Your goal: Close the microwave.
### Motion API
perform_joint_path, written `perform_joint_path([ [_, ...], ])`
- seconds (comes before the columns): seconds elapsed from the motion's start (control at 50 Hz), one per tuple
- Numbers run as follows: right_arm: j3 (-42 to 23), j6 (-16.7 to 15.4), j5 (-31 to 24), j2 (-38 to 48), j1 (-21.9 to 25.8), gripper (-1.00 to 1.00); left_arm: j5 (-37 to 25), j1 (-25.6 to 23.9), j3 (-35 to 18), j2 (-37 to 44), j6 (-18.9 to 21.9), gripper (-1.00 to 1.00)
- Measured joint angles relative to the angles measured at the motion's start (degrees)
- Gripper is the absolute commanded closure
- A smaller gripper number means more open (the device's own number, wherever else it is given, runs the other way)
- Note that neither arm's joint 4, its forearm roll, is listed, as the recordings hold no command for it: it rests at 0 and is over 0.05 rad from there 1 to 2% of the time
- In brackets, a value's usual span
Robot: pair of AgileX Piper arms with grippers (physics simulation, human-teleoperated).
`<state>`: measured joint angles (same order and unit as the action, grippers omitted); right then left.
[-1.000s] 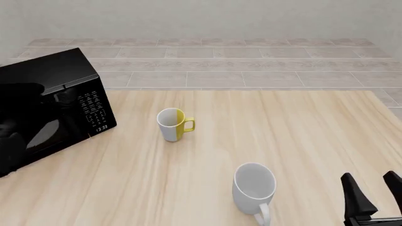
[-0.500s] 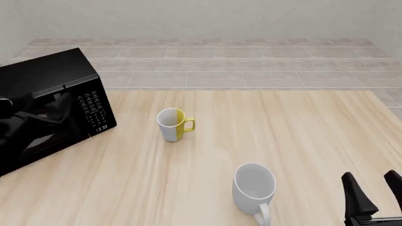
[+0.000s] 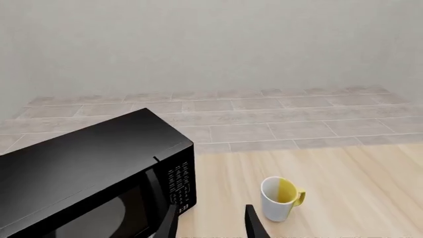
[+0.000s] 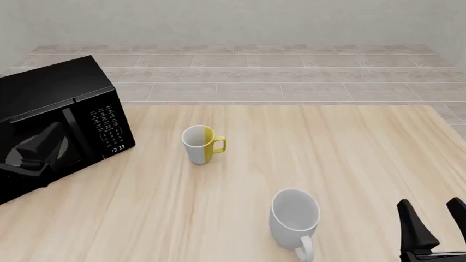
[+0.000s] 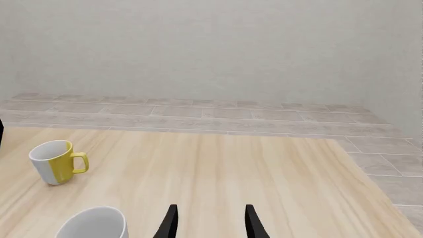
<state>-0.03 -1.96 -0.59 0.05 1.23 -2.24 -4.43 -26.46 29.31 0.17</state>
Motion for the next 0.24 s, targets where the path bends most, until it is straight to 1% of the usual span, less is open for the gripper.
perform_joint_path([
  [0.24, 0.0, 0.2, 0.0, 0.0, 0.1, -1.00, -5.3, -0.3, 0.1, -6.6, -0.3, -1.00],
])
